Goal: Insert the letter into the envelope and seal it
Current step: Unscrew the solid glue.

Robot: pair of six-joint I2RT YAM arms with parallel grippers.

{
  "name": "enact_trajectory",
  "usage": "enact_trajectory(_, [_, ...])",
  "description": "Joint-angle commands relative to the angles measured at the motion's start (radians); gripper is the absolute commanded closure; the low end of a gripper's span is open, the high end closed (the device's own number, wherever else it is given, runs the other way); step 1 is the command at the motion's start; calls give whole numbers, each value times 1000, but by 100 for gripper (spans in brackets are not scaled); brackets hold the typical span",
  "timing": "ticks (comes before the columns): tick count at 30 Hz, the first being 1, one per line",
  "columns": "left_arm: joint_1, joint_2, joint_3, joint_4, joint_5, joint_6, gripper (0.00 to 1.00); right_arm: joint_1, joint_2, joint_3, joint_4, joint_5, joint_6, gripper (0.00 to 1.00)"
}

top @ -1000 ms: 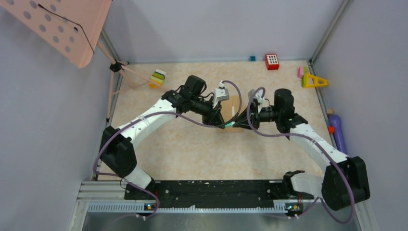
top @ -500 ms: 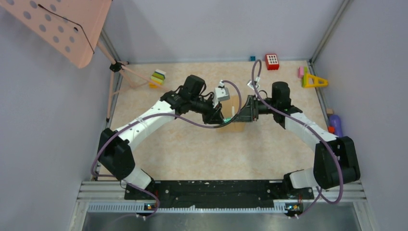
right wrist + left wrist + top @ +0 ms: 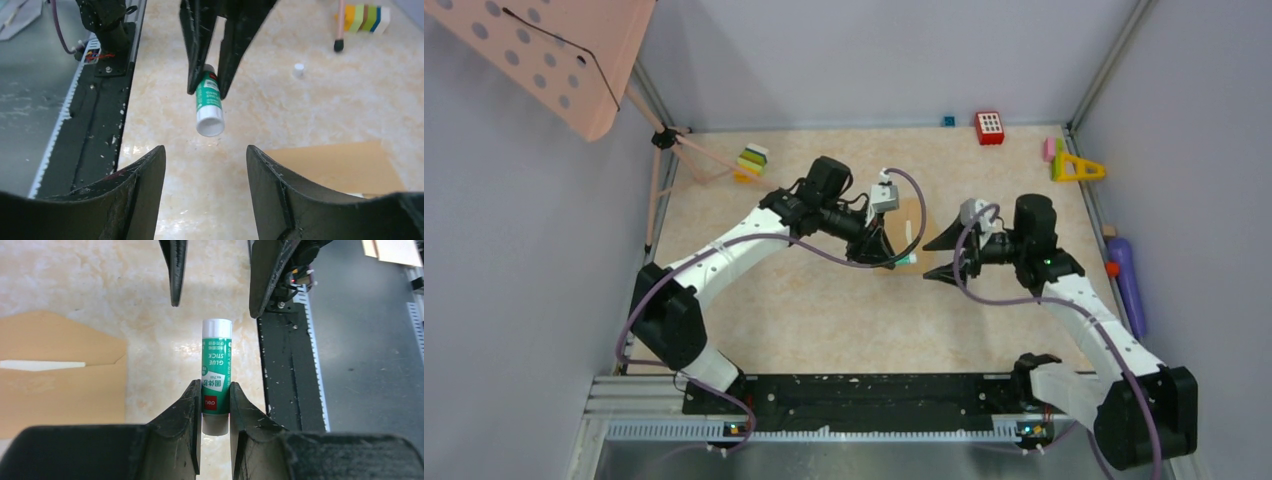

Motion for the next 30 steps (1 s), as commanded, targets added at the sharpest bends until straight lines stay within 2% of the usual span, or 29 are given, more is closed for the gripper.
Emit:
enact_trajectory(1, [-1,43,-1,17,137,-25,100,0,-32,-39,-53,-94,-486,42])
enact_trajectory(4, [0,63,0,21,144,-33,100,29,-54,-57,-129,-122,-645,42])
enact_trajectory(8, [0,70,-1,21,149,-33,100,53,-59,-59,-159,-108,-697,46])
enact_trajectory(17, [-4,88,-15,32,148,-44,100,116,-60,-66,-118,-58,-666,58])
enact_trajectory(30, [-8,92,-10,20,117,-30,100,119,-57,-70,-58,-11,-581,76])
